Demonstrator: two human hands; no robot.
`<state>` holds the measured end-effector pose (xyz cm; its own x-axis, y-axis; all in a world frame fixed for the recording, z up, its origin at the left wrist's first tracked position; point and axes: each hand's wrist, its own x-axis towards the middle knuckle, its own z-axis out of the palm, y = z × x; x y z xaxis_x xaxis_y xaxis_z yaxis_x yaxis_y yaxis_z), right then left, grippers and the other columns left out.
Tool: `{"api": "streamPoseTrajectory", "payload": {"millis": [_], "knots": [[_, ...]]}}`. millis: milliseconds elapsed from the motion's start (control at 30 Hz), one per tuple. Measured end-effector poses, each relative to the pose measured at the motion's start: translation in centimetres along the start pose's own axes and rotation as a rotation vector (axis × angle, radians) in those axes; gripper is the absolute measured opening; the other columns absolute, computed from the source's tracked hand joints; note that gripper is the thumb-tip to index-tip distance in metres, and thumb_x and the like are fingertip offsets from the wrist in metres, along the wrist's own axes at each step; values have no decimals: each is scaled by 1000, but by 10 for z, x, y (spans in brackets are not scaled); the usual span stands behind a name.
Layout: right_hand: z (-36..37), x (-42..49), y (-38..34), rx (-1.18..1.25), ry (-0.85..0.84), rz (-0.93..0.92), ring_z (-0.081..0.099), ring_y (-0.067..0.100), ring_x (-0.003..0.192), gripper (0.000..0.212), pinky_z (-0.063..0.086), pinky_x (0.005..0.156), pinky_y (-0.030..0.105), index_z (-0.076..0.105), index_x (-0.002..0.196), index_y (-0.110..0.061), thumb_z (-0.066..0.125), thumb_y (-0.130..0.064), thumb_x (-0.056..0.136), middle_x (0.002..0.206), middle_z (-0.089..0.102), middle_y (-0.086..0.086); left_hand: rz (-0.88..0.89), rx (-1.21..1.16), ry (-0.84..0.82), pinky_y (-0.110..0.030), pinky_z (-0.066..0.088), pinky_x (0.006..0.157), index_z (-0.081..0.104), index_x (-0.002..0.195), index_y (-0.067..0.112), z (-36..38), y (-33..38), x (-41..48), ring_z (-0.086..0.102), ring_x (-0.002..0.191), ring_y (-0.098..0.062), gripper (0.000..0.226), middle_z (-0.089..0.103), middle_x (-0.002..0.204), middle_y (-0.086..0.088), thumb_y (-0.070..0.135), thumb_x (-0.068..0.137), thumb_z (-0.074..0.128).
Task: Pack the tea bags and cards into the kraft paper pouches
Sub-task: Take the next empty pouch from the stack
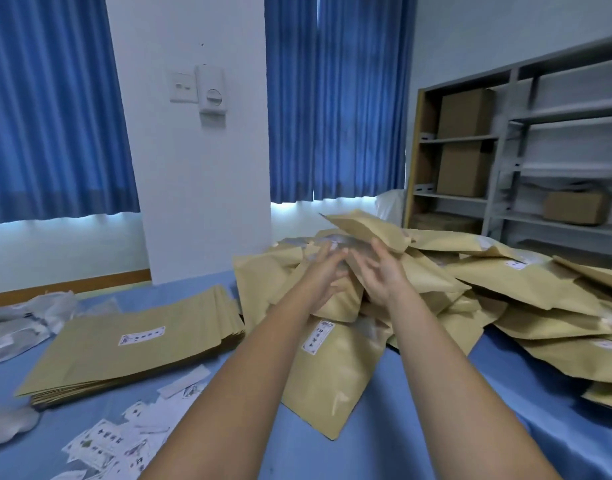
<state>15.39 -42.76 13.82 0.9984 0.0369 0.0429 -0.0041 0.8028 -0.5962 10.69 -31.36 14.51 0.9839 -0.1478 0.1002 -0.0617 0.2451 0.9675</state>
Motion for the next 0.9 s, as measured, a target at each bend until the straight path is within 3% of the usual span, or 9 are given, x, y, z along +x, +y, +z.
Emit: {"api": "streamPoseTrajectory", "payload": {"millis": [167,300,400,500,567,633,700,767,900], "knots": [[-4,2,68,-165,5,70,55,23,118,34,49,84,22,50,129,8,44,-7,100,135,53,20,-20,165,3,-23,51,81,34,146,31,-26,-34,-11,47,126,-18,50,39,148,3,28,98,49],[-1,-8,112,-146,24,139,52,26,124,36,48,87,26,50,131,9,44,-6,99,136,53,20,-26,380,79,-38,36,110,46,139,28,-63,-50,-14,42,133,-18,44,39,148,-2,26,96,54],[4,-14,134,-114,33,157,52,32,124,36,50,88,28,45,132,14,40,2,99,135,50,28,51,488,154,-22,42,100,50,134,22,-95,-52,-22,53,119,-14,38,50,140,-4,22,96,52],[3,-20,151,-52,26,195,48,35,128,35,38,109,35,37,132,19,34,8,99,137,45,32,129,1095,391,-24,42,96,45,135,20,-150,-59,-38,51,119,-18,44,49,137,-3,23,92,53],[0,-24,164,-57,19,219,49,37,127,33,36,111,37,39,129,20,35,8,99,134,47,33,-86,1628,466,-39,33,107,28,144,19,-195,-70,-55,35,133,-25,62,36,145,-9,33,90,55],[-5,-31,179,-108,22,249,49,38,126,32,37,110,38,40,128,20,34,8,99,133,48,33,-354,1848,447,-44,23,110,5,151,15,-229,-81,-78,22,141,-26,80,26,149,-11,35,92,55],[-6,-40,199,-217,38,272,50,38,124,33,39,107,37,40,128,20,35,7,99,131,49,33,-384,1901,483,-35,33,102,4,151,13,-248,-88,-93,39,130,-23,74,41,139,-7,20,95,50],[-3,-50,222,-336,49,288,56,37,116,31,46,99,33,44,125,20,39,5,98,123,54,33,-282,2003,482,-30,39,91,12,150,11,-257,-86,-102,52,116,-22,62,54,126,-5,7,95,42],[17,-71,260,-517,66,343,56,29,66,44,51,53,26,48,120,20,50,-18,99,82,56,22,-173,1911,432,-31,45,82,56,120,19,-258,-72,-131,60,106,-25,33,62,113,-5,8,91,45]]}}
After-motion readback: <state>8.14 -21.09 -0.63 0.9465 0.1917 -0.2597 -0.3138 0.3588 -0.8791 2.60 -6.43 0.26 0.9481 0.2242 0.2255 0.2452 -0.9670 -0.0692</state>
